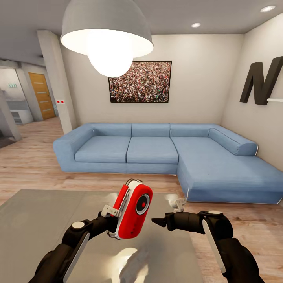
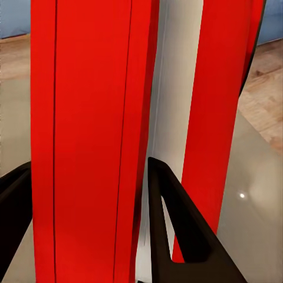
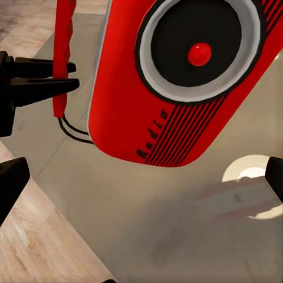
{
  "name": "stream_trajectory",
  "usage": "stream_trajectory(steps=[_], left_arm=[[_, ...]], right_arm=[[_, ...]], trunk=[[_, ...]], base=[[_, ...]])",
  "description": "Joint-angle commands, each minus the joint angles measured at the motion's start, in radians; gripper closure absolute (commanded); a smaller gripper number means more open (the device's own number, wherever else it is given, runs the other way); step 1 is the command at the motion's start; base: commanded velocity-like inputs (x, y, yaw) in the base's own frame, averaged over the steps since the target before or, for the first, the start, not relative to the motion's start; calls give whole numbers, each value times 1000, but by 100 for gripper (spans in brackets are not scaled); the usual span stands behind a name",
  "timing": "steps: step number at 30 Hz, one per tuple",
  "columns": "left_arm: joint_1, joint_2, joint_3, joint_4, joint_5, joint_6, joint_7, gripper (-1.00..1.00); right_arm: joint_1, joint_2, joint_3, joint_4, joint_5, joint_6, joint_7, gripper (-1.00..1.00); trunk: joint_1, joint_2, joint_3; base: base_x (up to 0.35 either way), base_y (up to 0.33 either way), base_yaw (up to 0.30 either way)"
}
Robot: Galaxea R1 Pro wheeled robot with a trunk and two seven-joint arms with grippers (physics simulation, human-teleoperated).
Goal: Turn on the radio receiver that's on the table in the living room.
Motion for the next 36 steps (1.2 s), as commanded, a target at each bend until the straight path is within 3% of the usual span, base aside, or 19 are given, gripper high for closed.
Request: stream_trajectory(steps=[1, 20, 36], left_arm=[[0, 0, 0, -1, 6, 0, 0, 100], [0, 0, -2, 2, 8, 0, 0, 100], [0, -1, -5, 10, 8, 0, 0, 100]], right_arm=[[0, 0, 0, 0, 1, 0, 0, -100], [0, 1, -9, 0, 98, 0, -2, -100], [-4, 3, -11, -12, 101, -2, -37, -100]], trunk=[[0, 0, 0], [0, 0, 0], [0, 0, 0]], base=[[0, 0, 0], [0, 0, 0], [0, 0, 0]])
